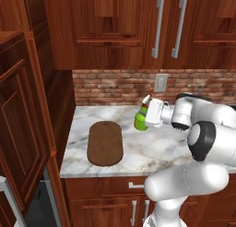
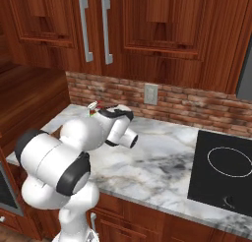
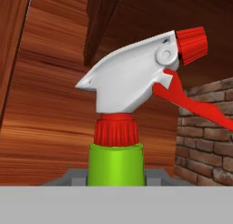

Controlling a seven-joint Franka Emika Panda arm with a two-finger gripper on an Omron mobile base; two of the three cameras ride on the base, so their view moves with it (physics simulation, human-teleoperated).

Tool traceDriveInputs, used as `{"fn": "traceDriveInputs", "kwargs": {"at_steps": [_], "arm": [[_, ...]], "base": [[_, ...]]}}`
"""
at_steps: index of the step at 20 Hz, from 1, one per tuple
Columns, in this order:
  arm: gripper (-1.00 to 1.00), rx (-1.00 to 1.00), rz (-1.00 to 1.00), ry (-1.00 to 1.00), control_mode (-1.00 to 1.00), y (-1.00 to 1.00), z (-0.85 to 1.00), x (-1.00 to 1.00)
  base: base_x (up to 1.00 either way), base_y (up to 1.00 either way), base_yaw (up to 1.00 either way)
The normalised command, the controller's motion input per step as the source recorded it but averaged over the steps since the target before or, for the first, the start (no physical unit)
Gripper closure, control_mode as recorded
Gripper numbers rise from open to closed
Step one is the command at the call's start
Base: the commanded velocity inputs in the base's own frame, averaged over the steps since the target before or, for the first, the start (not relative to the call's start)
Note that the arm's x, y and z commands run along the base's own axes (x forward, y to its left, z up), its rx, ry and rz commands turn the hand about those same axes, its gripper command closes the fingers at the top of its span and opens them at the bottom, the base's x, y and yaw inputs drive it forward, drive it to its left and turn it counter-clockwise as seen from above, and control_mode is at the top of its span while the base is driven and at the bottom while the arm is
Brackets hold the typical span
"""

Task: Grab the spray bottle from the cabinet, then place it next to the cutting board for sanitizing. Then grab the dish brush from the countertop next to the sink and place it next to the cutting board.

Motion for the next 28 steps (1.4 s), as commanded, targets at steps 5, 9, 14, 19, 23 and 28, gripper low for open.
{"fn": "traceDriveInputs", "kwargs": {"at_steps": [5,9,14,19,23,28], "arm": [[1.0,-0.02,0.0,0.0,-1.0,0.16,-0.22,0.23],[1.0,0.0,0.0,0.0,-1.0,0.22,-0.34,0.16],[1.0,0.0,0.0,0.0,-1.0,0.16,-0.29,0.2],[1.0,0.0,0.0,-0.02,-1.0,0.07,-0.23,0.22],[1.0,0.0,0.0,-0.01,-1.0,0.07,-0.24,0.25],[1.0,0.0,0.0,-0.03,-1.0,0.08,-0.22,0.15]], "base": [[0.0,0.0,0.0],[0.0,0.0,0.0],[0.0,0.0,0.0],[0.0,0.0,0.0],[0.0,0.0,0.0],[0.0,0.0,0.0]]}}
